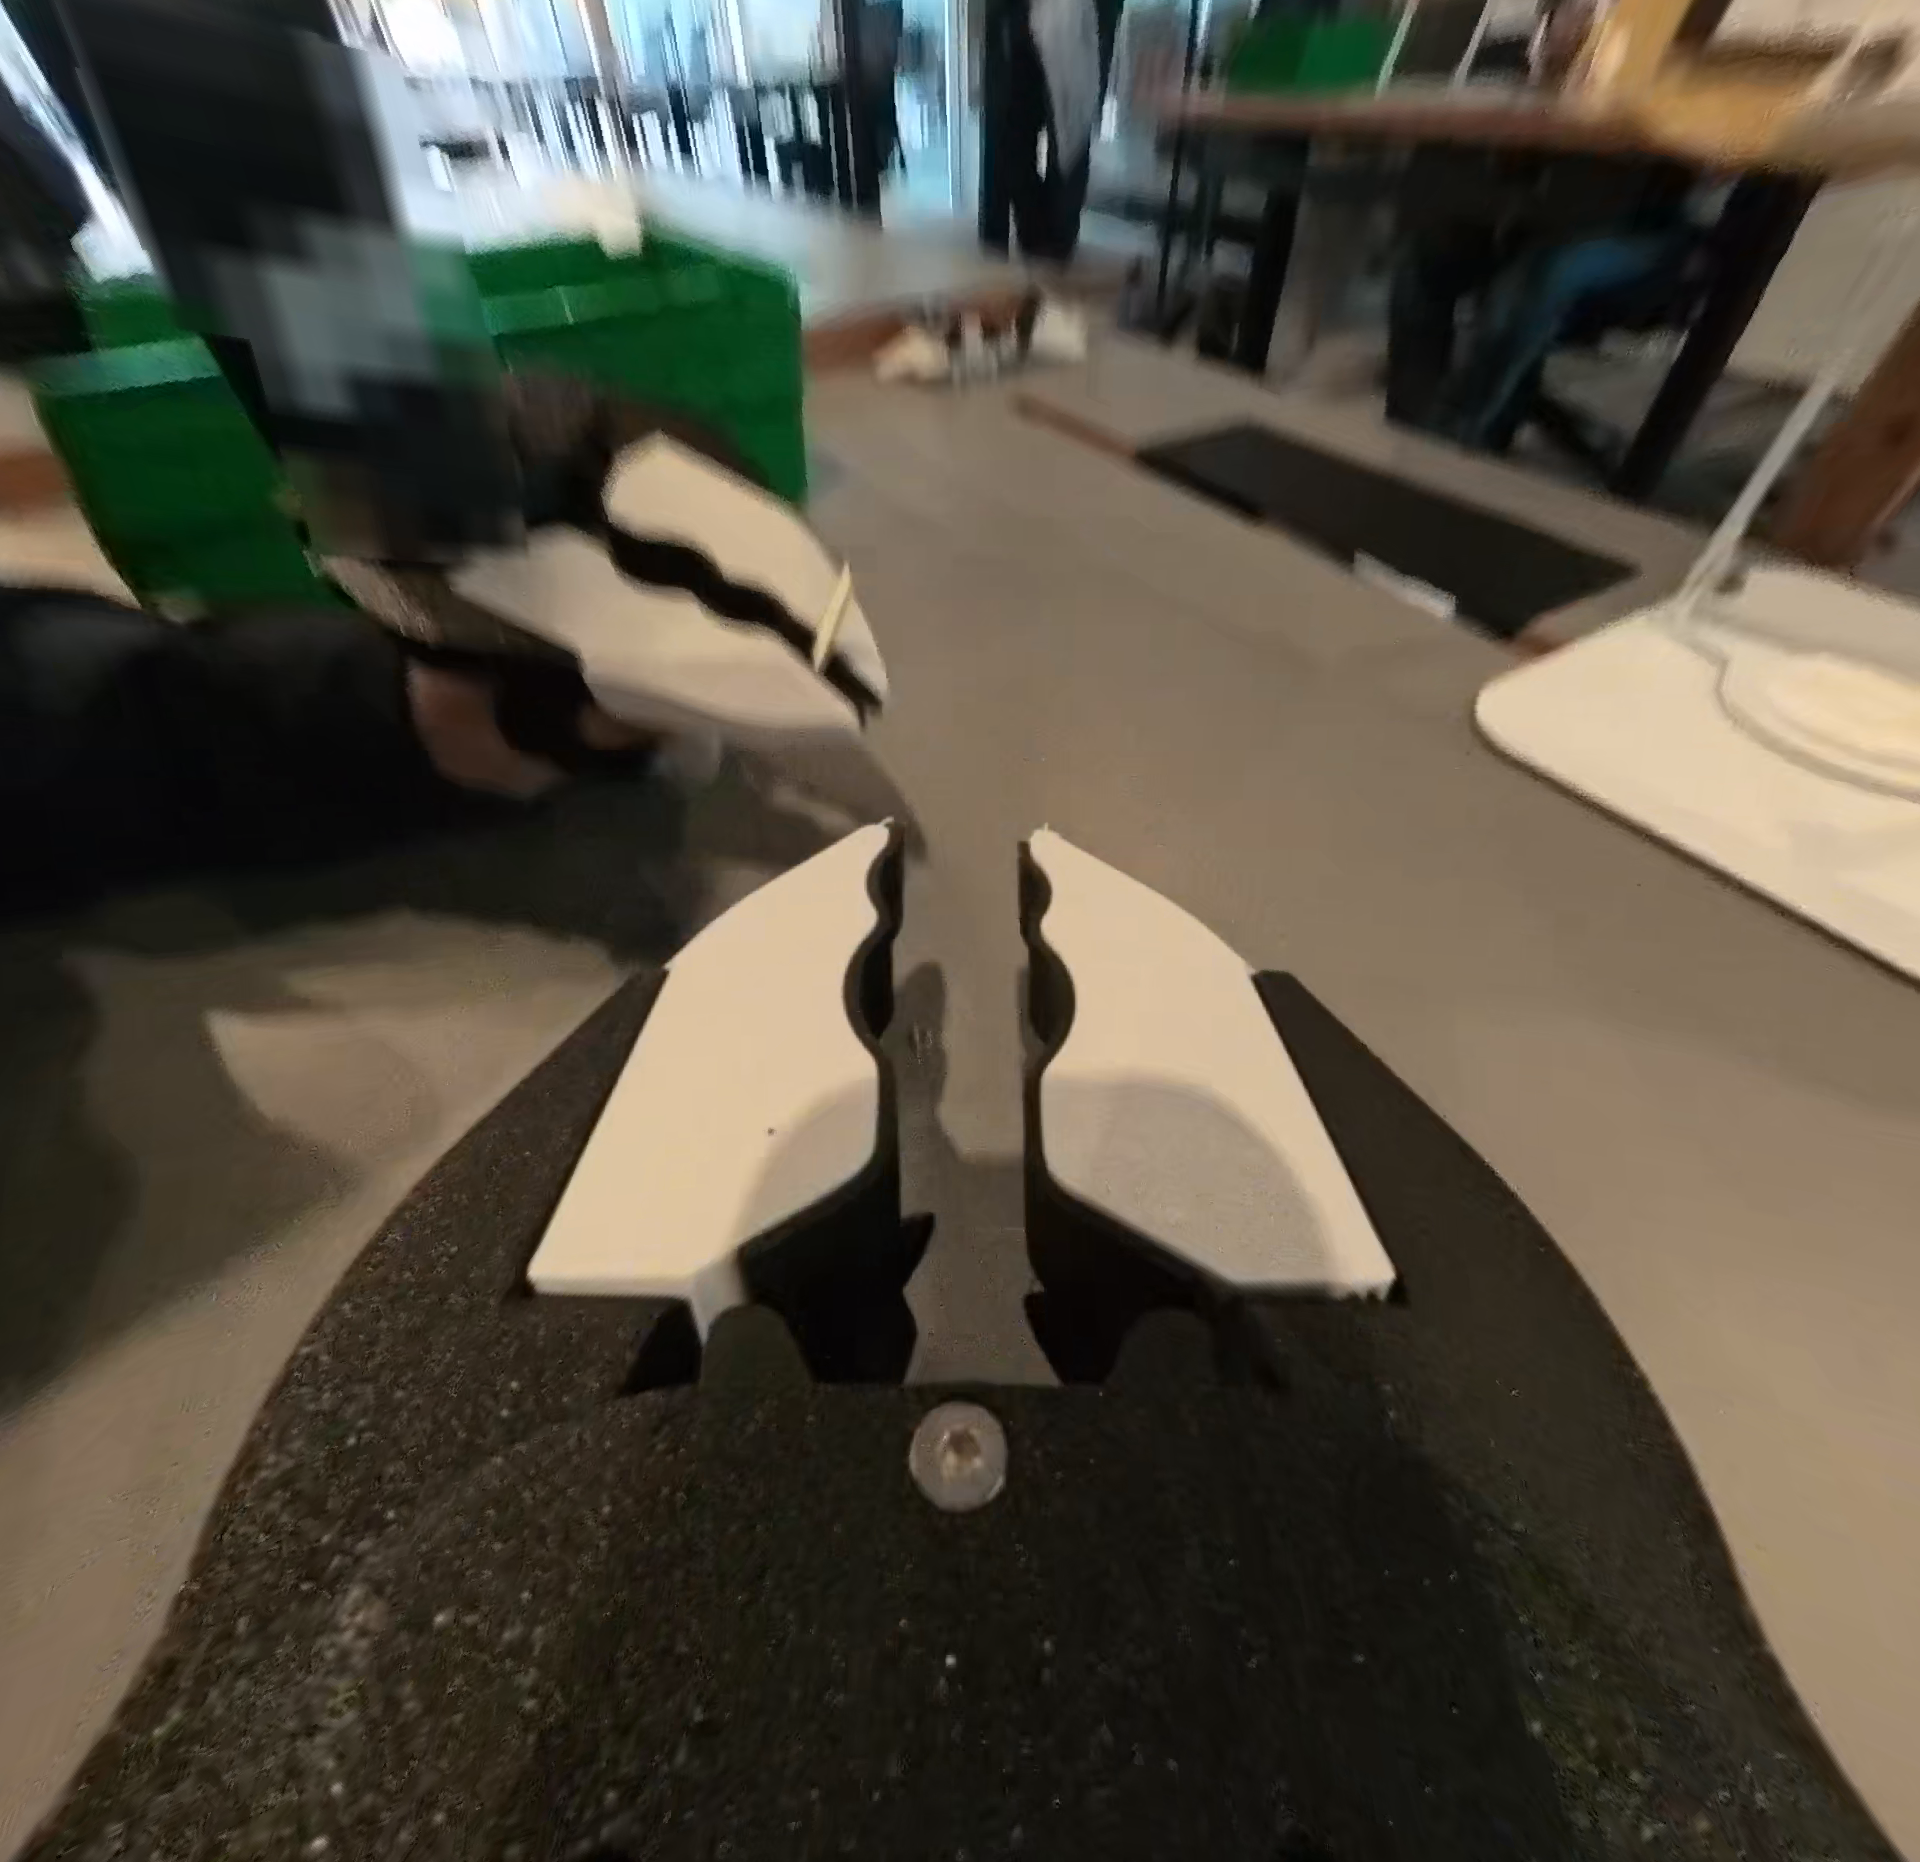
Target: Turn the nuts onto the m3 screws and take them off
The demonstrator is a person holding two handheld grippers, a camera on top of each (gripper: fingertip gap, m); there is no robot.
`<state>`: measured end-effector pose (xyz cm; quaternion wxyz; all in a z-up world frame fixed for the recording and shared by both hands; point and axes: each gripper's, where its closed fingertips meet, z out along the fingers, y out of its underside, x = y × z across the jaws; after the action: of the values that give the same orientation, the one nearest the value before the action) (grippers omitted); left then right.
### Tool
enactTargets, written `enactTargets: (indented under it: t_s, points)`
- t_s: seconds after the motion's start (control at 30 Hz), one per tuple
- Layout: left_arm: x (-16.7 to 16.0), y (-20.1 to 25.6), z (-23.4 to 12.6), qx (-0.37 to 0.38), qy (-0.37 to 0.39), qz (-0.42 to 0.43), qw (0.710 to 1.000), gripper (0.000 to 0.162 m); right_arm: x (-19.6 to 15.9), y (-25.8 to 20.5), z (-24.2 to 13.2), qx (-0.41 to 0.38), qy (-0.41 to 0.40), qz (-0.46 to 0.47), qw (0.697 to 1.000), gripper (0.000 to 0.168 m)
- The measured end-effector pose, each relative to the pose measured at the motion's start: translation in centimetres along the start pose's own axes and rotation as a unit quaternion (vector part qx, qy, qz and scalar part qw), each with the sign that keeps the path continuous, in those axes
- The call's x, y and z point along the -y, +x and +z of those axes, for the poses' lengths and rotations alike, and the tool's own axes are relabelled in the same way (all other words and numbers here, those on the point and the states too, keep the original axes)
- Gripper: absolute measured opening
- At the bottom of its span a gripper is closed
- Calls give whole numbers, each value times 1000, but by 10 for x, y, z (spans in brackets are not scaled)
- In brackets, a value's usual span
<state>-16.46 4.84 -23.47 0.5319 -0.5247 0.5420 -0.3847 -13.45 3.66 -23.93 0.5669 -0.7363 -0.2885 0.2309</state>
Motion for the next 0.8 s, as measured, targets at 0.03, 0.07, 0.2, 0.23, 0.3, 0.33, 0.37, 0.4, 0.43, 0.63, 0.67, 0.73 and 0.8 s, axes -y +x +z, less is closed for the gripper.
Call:
enactTargets:
  t_s: [0.03,0.07,0.2,0.23,0.3,0.33,0.37,0.4,0.43,0.63,0.67,0.73,0.8]
  points:
    - [1,1,-1,-6,3,-5,1000,3,-12,-1,2,-1,-41,-12,999,18]
    - [1,2,-1,-14,6,-7,1000,3,-22,-2,5,-2,-74,-21,997,15]
    - [0,11,-1,-41,1,4,999,3,-48,-8,14,0,-154,-32,988,10]
    - [0,13,-1,-45,1,8,999,3,-53,-9,16,-1,-167,-34,985,9]
    - [1,15,-2,-48,4,10,999,3,-61,-10,17,1,-195,-27,980,8]
    - [2,14,-3,-48,6,9,999,3,-64,-9,18,-1,-203,-24,979,9]
    - [2,14,-3,-49,8,6,999,3,-65,-8,18,-7,-207,-23,978,11]
    - [2,14,-3,-52,8,3,999,3,-65,-8,19,-9,-209,-23,978,12]
    - [2,14,-3,-53,8,1,999,3,-65,-8,20,-10,-210,-21,978,14]
    - [0,9,-1,-33,0,-1,999,3,-70,-10,24,-23,-230,-43,972,11]
    - [-1,8,-1,-28,-2,-1,1000,3,-70,-9,25,-30,-231,-51,971,10]
    - [-2,8,0,-27,-7,2,1000,3,-69,-9,26,-35,-232,-62,970,6]
    - [-2,10,0,-30,-10,8,999,3,-69,-10,27,-35,-230,-64,971,5]
